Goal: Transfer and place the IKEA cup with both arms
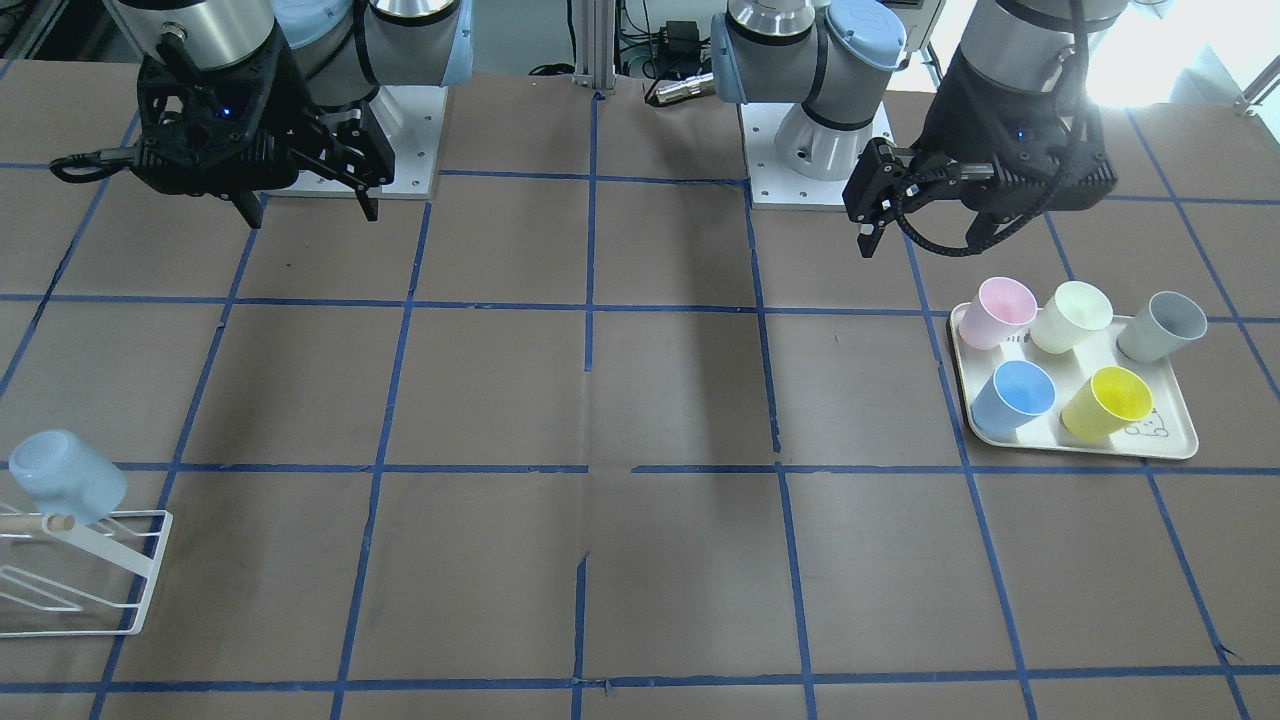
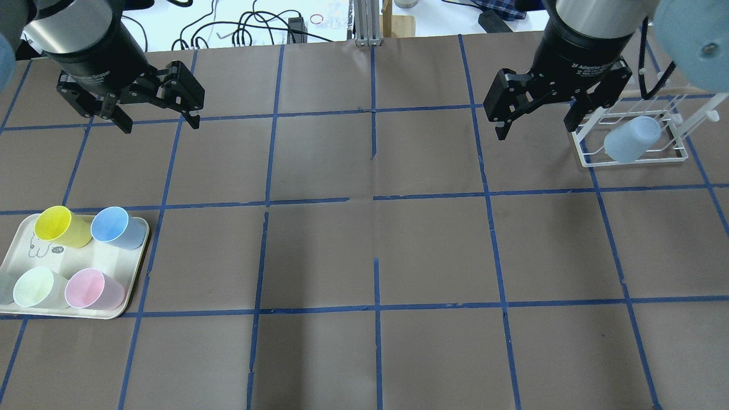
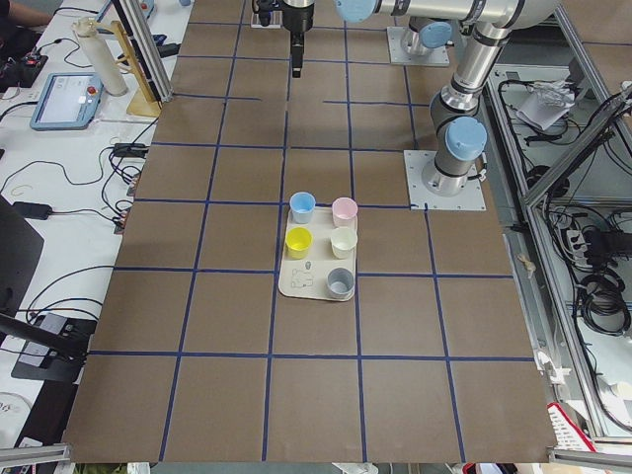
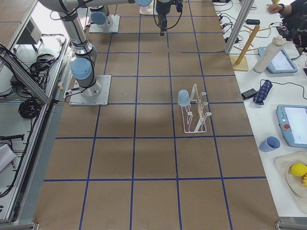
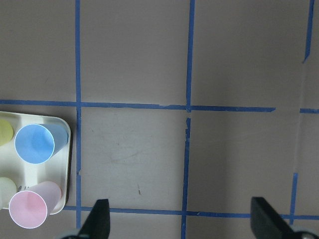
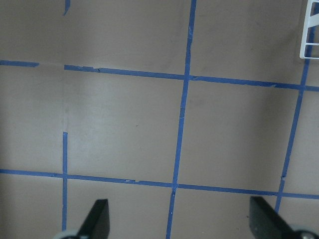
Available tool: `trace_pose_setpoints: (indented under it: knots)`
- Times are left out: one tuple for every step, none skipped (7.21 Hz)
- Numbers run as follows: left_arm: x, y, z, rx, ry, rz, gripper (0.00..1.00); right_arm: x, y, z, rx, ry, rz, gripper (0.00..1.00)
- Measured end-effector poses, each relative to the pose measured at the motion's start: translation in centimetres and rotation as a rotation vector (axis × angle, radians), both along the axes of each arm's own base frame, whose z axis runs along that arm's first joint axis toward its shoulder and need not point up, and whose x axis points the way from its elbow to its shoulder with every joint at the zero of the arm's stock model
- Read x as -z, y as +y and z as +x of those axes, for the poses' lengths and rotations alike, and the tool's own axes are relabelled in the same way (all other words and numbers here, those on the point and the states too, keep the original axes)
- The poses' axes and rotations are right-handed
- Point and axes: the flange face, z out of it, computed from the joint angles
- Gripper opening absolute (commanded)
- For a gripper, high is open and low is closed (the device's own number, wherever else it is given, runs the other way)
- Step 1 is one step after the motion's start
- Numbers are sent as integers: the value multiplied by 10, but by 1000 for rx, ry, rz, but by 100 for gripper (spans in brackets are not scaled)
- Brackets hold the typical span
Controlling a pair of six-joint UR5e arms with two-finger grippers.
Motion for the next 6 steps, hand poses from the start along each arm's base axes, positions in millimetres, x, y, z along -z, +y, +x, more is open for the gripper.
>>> trace_pose_setpoints:
  knots:
    - [0,0,0,0,0,1,100,0,0,0,0,0,0,100]
    - [0,0,0,0,0,0,100,0,0,0,0,0,0,100]
    - [0,1,0,0,-1,0,100,0,0,0,0,0,0,100]
    - [-1,2,0,0,-2,-2,100,0,0,0,0,1,0,100]
    - [-1,3,0,0,-2,-3,100,0,0,0,0,1,0,100]
    - [-1,4,0,0,-1,-3,100,0,0,0,0,0,0,100]
